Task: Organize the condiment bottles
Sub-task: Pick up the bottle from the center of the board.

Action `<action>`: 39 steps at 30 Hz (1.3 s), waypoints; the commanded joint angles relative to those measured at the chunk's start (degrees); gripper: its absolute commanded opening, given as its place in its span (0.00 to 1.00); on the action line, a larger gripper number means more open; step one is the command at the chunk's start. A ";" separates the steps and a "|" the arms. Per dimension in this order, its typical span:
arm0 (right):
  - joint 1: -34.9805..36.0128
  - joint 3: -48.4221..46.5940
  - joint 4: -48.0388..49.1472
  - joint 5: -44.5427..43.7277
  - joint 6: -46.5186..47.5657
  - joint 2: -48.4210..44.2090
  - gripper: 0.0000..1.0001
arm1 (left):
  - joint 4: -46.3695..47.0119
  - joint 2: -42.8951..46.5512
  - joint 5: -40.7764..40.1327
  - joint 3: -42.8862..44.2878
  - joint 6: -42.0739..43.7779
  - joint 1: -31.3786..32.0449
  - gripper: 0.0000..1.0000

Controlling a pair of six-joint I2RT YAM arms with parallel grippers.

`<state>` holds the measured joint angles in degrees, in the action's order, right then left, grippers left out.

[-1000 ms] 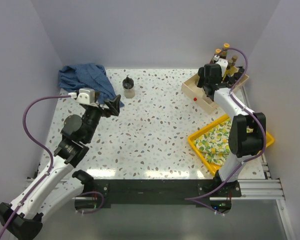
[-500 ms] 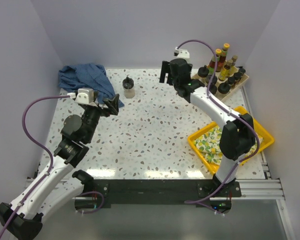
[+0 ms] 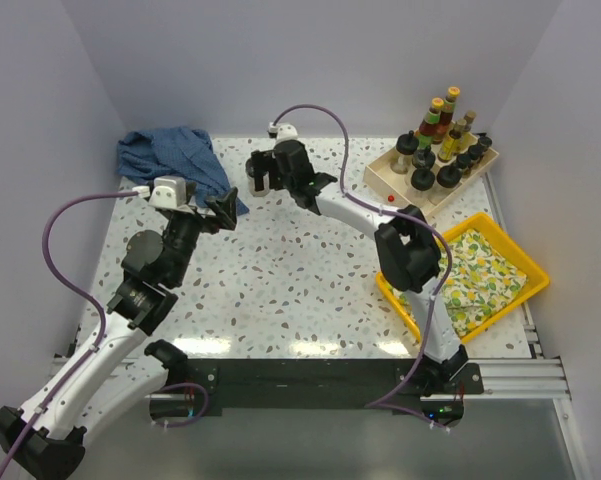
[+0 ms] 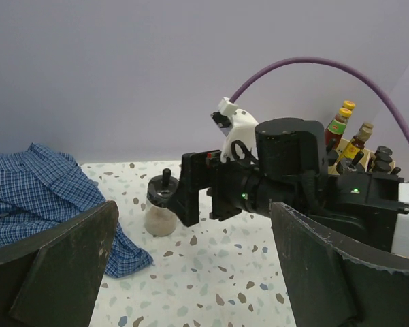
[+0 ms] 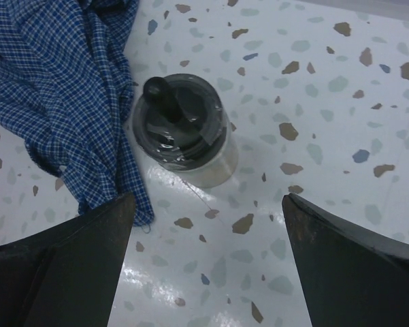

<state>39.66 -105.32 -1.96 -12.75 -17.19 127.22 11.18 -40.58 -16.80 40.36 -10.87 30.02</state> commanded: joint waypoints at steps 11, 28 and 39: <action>1.47 -17.37 7.05 -2.01 3.83 12.26 0.96 | 2.53 0.68 -0.96 -0.28 0.94 -0.31 1.00; 1.74 -8.36 14.08 -6.14 9.36 7.88 0.41 | 2.27 0.85 -0.87 -0.02 1.21 -0.31 1.00; 1.13 10.47 17.34 -12.90 11.39 -10.49 0.16 | 2.36 0.32 -0.34 -0.19 1.12 -0.31 1.00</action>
<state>41.30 -97.49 8.45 -20.58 -6.76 126.91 11.18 -40.32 -16.93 40.36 -10.83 30.02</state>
